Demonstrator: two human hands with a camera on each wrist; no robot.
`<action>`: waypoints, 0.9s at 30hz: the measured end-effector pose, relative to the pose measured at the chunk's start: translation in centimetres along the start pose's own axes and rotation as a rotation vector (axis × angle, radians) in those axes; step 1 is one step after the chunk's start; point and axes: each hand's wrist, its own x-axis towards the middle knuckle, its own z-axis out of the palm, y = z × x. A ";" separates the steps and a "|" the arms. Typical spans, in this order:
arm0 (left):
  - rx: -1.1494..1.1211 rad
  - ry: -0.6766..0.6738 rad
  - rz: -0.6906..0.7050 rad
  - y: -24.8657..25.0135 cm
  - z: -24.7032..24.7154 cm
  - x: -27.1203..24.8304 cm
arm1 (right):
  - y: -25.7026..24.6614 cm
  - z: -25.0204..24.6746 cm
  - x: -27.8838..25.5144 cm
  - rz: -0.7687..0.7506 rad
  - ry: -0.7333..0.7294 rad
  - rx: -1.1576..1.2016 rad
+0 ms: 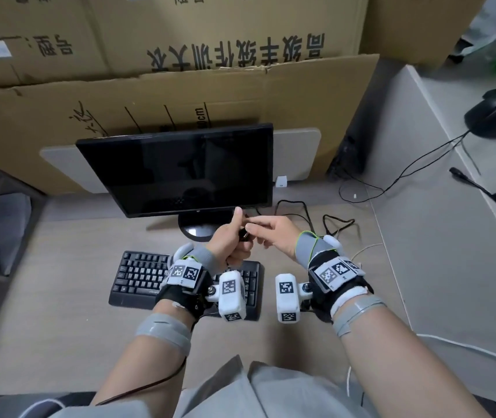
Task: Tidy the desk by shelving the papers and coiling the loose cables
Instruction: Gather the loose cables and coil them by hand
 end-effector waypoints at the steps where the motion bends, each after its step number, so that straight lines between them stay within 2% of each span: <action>1: -0.028 -0.022 -0.025 -0.3 0.8 0.2 | 0.5 -0.8 -0.2 0.006 -0.001 -0.066; 5: -0.016 -0.046 -0.024 -1.6 3.7 1.8 | 2.5 -3.2 -0.6 0.091 0.086 -0.353; 7: 0.012 -0.063 -0.015 -1.6 5.2 2.7 | 3.5 -4.6 -0.9 0.136 0.168 -0.400; 10: 0.047 -0.126 -0.021 -1.4 7.4 3.7 | 4.6 -6.9 -1.5 0.172 0.257 -0.418; 13: 0.245 -0.213 -0.027 -1.7 9.4 5.1 | 6.0 -9.1 -2.1 0.222 0.322 -0.414; 17: 0.492 -0.185 -0.090 -1.8 10.9 7.1 | 7.3 -10.1 -2.9 0.290 0.373 -0.305; 19: 0.545 -0.172 -0.101 -1.9 11.4 8.1 | 8.1 -10.6 -2.6 0.328 0.376 -0.211; 22: 0.389 -0.120 -0.111 -2.7 11.3 9.2 | 9.7 -12.4 -1.9 0.409 0.402 -0.090; 25: 0.210 -0.031 -0.140 -3.3 11.1 10.4 | 12.2 -15.2 -1.2 0.607 0.460 -0.303; 27: 0.179 -0.018 -0.149 -3.6 10.9 11.4 | 13.5 -15.9 -0.8 0.768 0.404 -0.422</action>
